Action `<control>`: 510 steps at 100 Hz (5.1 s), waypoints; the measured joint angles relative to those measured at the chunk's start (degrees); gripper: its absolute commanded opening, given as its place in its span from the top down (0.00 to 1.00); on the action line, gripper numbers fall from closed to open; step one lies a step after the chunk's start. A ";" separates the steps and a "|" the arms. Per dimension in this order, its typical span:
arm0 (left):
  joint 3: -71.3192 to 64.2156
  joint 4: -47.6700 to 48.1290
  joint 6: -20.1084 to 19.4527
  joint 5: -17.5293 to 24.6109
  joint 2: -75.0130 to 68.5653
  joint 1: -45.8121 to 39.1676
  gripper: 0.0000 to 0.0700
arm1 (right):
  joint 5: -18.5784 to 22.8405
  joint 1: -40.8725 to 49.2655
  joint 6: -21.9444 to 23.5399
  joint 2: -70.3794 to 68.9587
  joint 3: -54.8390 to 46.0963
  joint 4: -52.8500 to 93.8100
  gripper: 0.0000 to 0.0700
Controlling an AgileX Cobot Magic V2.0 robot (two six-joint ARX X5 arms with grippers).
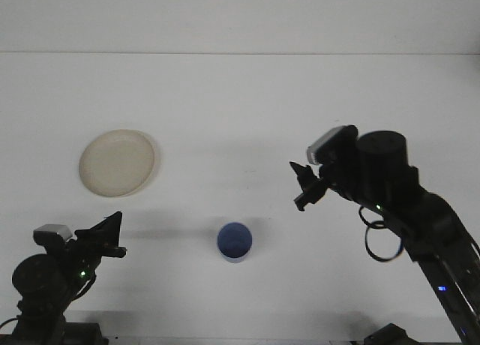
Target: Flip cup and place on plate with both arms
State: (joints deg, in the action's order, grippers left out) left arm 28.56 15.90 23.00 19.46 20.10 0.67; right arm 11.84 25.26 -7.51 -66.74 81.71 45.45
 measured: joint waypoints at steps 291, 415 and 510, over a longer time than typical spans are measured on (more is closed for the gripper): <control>64.54 41.11 -29.40 -12.07 72.41 3.89 0.98 | -1.44 -18.56 3.04 40.09 -51.21 -28.37 0.52; 65.11 31.56 -29.51 -14.43 86.44 -10.34 0.39 | -1.49 -18.56 3.04 39.98 -51.21 -28.39 0.52; 41.35 22.86 -25.62 -2.84 32.65 -8.61 0.98 | -8.83 -18.91 6.58 41.83 -51.21 -33.62 1.00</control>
State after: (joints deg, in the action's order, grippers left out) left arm 69.91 38.76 -2.61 16.62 52.75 -7.94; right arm 3.01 6.35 -0.93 -24.91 30.50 11.84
